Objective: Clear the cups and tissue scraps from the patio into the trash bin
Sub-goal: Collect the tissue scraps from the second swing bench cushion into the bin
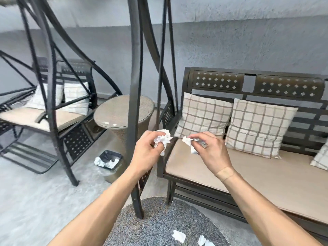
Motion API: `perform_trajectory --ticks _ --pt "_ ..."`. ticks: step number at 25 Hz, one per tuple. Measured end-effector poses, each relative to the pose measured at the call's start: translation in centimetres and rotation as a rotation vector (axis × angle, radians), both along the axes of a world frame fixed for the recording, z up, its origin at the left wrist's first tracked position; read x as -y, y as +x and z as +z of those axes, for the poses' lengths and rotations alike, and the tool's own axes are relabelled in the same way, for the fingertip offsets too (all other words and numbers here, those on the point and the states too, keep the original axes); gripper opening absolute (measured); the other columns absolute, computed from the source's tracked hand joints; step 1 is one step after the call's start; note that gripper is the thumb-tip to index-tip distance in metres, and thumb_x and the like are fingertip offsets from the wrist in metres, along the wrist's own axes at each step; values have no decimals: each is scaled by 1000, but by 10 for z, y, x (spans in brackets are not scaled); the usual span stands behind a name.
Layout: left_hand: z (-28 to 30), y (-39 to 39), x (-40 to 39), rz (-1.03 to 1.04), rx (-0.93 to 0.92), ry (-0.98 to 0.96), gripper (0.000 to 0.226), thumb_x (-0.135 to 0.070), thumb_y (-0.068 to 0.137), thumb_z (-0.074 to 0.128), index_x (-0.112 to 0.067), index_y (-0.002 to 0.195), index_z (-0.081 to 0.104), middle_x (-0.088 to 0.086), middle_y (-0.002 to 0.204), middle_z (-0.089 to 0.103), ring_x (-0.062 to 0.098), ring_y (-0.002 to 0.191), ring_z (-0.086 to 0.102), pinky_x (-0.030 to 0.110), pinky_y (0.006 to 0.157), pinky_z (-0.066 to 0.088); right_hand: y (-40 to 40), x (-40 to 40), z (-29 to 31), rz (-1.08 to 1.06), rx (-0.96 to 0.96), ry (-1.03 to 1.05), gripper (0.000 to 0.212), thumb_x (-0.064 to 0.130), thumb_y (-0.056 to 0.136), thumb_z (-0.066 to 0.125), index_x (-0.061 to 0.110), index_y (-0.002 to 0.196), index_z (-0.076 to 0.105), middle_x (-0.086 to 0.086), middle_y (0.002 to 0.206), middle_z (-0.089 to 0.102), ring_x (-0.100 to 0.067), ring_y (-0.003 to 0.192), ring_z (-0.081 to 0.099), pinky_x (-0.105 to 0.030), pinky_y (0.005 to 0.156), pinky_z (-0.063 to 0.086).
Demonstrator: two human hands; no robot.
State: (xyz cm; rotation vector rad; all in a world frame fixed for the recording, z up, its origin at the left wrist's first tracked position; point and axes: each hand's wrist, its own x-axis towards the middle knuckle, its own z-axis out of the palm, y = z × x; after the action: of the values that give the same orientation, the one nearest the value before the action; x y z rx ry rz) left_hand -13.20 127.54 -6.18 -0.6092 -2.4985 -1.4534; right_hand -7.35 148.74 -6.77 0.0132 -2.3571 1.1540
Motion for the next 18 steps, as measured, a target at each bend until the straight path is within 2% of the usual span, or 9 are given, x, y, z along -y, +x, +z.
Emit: perform_trajectory --ticks 2,9,13,18 --pt "1 -3 47 77 10 18 36 -5 83 64 -35 101 68 -7 98 63 -6 89 56 9 79 40 -18 43 2 60 0 -1 24 8 82 69 30 92 75 15 93 66 13 84 57 -1 72 37" --pt "-6 -26 262 359 9 71 32 -6 83 64 -33 99 71 -4 98 63 -1 90 58 15 76 44 -100 248 5 318 -5 44 21 9 84 68 26 93 76 12 96 67 10 89 57 0 76 35" --pt "-13 -43 368 426 1 96 28 -12 83 65 -32 102 72 -2 99 63 2 91 60 13 77 45 -136 346 2 372 -2 42 21 11 83 69 29 94 76 14 97 67 1 85 61 -10 78 43" --pt "-25 -86 443 469 29 130 27 -18 86 65 -37 105 71 -8 100 61 6 91 59 23 79 48 -184 418 -3 388 23 113 21 16 84 69 35 93 74 19 95 67 1 84 61 -19 77 46"
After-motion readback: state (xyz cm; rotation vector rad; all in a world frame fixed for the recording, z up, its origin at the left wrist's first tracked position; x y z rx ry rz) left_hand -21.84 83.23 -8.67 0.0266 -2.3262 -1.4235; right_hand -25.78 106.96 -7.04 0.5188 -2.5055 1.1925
